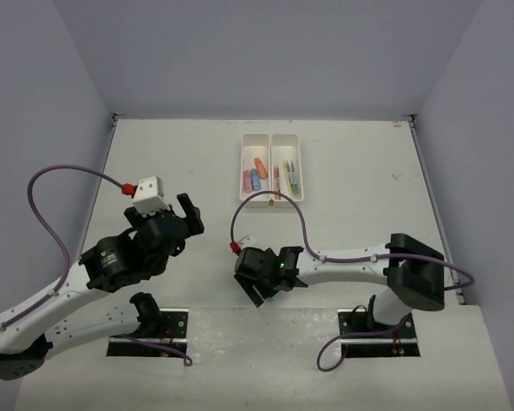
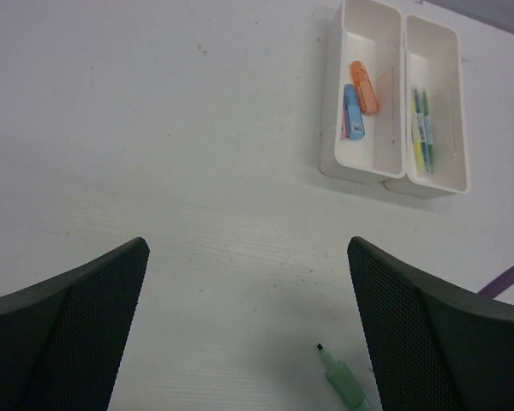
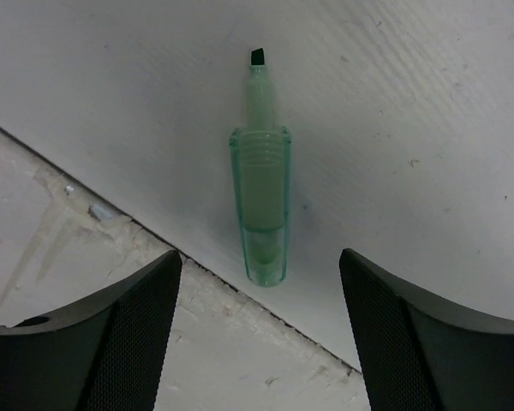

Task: Sort the stationery into containers
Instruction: Pick up the pen from the corner of the board.

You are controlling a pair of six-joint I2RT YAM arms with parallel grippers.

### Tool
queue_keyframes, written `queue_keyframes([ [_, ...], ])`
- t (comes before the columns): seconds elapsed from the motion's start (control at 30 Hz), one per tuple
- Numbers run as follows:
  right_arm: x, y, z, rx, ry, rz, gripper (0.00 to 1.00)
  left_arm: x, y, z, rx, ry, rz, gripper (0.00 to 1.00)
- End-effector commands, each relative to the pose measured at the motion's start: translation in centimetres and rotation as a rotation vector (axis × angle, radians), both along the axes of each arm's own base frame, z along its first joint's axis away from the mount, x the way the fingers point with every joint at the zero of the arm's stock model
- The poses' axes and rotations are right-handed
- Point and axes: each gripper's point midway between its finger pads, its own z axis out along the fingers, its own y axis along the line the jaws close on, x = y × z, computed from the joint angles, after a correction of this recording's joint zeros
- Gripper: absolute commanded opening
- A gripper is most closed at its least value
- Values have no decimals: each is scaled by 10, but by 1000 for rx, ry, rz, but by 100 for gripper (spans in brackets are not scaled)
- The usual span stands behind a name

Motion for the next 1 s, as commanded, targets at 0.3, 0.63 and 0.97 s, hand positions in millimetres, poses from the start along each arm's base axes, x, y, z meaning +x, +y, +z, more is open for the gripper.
queue_keyframes([
  [0.3,13,11,-33,-60,-40,-60,6,5,-11,-16,-2,8,-21,100],
  [0.63,48,-12,54,197,-265,-190,0,11,-65,-20,-285,-24,-124,100],
  [0.97,55,-27,180,727,-409,-239,0,-20,-176,69,-687,-362,-738,94],
])
